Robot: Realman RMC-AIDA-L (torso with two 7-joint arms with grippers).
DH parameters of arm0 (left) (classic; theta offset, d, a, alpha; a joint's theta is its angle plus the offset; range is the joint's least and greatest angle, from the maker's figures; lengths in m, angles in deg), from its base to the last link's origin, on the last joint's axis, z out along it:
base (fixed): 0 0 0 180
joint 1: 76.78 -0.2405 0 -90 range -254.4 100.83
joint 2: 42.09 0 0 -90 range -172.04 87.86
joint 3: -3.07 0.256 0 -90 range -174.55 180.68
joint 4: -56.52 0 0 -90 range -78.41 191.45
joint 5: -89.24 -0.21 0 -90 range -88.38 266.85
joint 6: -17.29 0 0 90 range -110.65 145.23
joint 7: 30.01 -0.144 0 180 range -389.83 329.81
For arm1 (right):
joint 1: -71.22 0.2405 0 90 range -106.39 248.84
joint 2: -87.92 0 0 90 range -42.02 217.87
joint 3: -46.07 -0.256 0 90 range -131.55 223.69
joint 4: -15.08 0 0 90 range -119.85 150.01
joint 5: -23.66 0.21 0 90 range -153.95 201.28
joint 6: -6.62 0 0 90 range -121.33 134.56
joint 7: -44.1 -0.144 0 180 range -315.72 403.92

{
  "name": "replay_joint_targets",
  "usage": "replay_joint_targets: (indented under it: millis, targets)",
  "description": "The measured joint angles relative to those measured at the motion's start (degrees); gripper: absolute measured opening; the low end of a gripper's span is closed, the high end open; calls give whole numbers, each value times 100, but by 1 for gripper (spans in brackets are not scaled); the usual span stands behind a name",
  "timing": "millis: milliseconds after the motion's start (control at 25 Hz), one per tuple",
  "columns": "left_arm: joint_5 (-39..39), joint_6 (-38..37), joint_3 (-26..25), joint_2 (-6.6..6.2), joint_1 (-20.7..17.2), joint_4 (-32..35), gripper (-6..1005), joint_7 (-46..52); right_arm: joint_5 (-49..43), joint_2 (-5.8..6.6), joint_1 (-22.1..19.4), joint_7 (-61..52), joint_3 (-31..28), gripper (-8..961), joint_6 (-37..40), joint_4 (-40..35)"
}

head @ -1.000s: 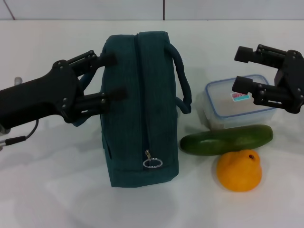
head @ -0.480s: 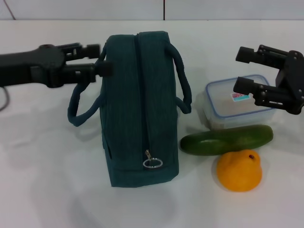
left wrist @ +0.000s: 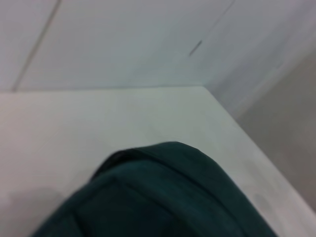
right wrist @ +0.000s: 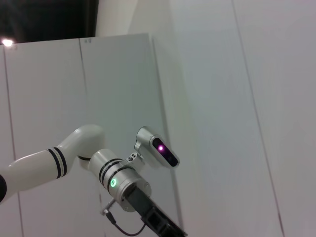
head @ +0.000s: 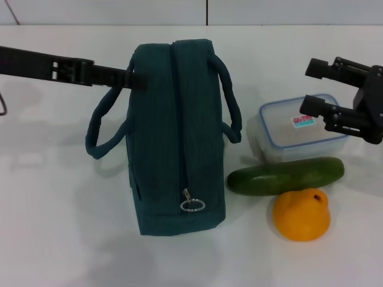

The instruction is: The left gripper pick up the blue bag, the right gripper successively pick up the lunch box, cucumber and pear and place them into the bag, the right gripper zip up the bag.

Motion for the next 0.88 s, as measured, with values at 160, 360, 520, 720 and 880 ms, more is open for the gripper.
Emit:
replay_joint_targets:
  millis: [160,360,520,720,880]
  targets:
    - [-85,-179,9,-32,248,-191,852,375,0,-5,-20,13,-61,707,19,15]
    - [-240,-174,9,-29,371,-307,852,544,1,-21,-59,145,-61,706,19,52]
    - [-364,-90,-8,-18,459,-492,853,550,5,-37,-90,220,-64,706,13,56]
    - [-464,-29,4,-9,528,-521,845,629,6,-37,-145,226,-85,705,27,63]
    - [-475,-47,10,-11,560,-522,653,600,6,-35,-205,227,-91,705,36,108]
